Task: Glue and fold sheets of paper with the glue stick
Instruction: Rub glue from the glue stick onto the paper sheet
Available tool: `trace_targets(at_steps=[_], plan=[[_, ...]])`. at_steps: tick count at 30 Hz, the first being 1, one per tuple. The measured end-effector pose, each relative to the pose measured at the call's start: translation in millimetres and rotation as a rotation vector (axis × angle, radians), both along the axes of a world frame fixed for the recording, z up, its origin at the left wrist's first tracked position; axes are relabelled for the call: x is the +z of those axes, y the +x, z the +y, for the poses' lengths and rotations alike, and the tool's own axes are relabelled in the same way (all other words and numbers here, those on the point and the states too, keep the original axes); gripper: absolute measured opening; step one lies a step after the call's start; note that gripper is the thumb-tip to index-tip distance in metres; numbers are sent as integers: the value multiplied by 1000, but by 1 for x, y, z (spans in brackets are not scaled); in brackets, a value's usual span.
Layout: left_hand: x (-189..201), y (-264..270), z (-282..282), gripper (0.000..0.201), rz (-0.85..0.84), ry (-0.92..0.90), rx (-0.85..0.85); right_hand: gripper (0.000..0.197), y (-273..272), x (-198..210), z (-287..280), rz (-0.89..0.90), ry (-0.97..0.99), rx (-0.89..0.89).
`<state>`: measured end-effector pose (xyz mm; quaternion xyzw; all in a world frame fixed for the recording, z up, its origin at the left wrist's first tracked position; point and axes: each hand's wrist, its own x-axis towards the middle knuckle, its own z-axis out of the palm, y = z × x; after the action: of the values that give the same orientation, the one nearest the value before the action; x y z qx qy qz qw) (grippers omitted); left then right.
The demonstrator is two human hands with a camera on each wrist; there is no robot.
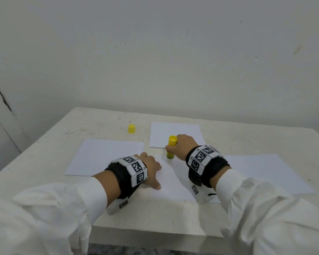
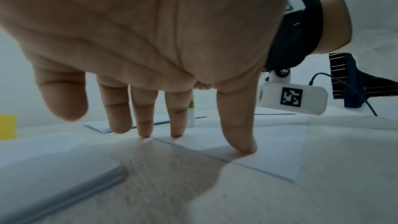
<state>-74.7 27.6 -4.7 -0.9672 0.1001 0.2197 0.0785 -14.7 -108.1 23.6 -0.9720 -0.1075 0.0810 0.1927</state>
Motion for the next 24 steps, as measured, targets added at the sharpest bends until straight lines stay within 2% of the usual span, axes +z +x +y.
trace_targets(at_steps=[5,10,14,16,19,22,24], plan=[[-2,6,8,85,32,-70,70,34,-1,1,-56,-14,-55,-143],[-5,10,12,98,48,-61,95,35,0,4,-101,-15,-71,-297],[-6,14,14,107,54,-51,46,24,-5,6,-107,-31,-42,-318],[-5,15,14,111,64,-45,3,18,-10,8,-99,-81,80,-304],[-2,15,15,113,65,-54,42,17,-25,17,-69,-76,230,-190],[1,14,17,123,96,-58,67,20,-39,20,-28,53,194,28],[3,17,18,131,116,-35,63,26,-41,16,-6,78,129,106]])
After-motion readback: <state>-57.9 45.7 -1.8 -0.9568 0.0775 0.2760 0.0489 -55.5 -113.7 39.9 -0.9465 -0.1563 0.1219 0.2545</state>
